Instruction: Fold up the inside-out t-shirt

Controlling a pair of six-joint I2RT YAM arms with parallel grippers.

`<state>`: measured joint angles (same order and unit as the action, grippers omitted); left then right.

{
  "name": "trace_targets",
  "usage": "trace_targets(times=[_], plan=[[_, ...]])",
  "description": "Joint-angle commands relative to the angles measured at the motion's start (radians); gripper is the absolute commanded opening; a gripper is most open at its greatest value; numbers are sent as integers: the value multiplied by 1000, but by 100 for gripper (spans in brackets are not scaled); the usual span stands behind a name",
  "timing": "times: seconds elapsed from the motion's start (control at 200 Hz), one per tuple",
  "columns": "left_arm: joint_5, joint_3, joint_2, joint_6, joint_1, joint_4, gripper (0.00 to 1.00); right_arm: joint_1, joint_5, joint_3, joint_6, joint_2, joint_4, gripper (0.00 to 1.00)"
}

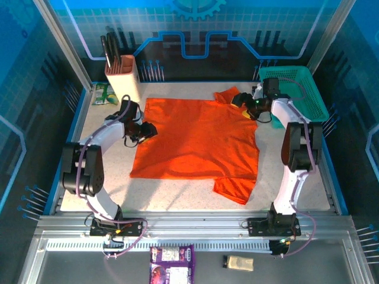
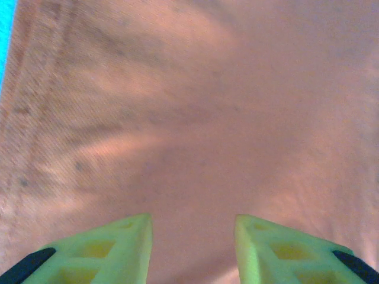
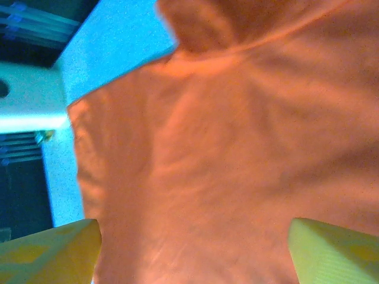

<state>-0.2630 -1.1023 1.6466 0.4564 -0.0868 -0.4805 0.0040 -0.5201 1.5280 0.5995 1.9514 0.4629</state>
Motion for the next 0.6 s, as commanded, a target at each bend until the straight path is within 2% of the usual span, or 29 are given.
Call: trace_targets(times=[0.0,0.14,0.3,0.46,0.595], plan=[[-32,89,-80,-24,-33,-90,41,55,-34,-127,-47,-131,126,82],[-48,215,-182,9,-70,-78,39,122,-8,-325,-76,-283,196,81],[-25,323,-206,17,-74,-67,39,170,-7,-559,-60,-435,181,82],[29,359,-196,26,-64,-45,39,184,14,-738,-22,-486,125,84],[48,397,-190,52,-53,-27,39,179,89,-826,12,-486,125,85]])
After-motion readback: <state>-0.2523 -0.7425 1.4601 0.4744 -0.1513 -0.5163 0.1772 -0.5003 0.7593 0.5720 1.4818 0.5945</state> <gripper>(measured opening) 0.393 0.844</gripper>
